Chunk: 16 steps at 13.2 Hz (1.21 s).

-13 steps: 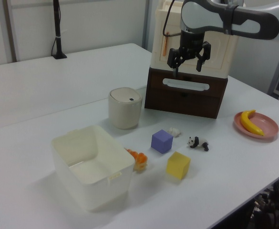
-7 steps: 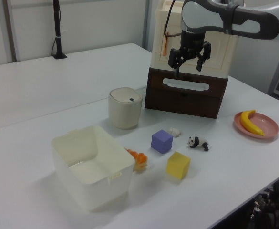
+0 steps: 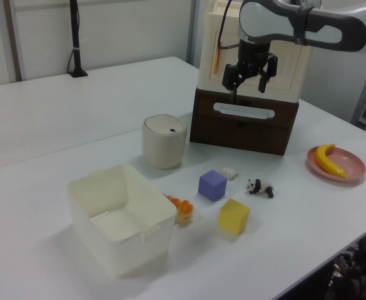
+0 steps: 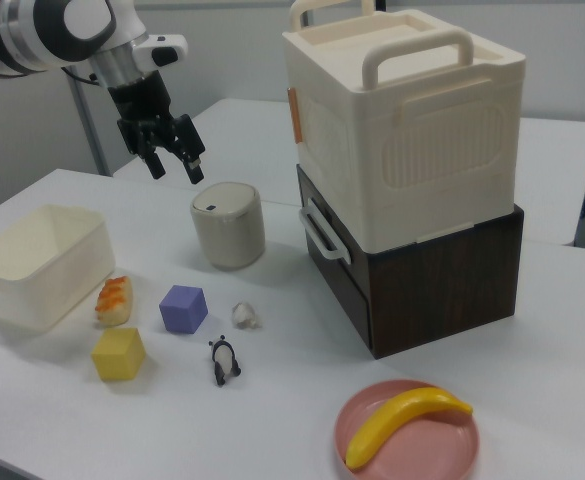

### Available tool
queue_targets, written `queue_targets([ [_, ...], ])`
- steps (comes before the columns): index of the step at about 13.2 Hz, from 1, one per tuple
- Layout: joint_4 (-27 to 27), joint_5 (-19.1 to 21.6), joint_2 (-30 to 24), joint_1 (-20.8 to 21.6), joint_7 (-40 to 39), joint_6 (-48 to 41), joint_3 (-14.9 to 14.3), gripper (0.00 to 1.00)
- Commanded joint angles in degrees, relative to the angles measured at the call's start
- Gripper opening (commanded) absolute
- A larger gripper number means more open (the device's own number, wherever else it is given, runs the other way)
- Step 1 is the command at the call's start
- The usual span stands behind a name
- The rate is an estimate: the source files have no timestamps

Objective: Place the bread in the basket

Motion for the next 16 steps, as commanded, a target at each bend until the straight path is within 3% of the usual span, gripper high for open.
queue_targets([
  [1,-0.7,-0.49,-0.82,0.3,-1.12,-0.99,-0.41,1.0],
  [13,-0.79,-1.45,-0.9,0.38,-2.26,-3.28,-0.32,1.0],
  [16,-1.93,-1.63,-0.73,1.17,-2.61,-3.28,1.34,1.0],
])
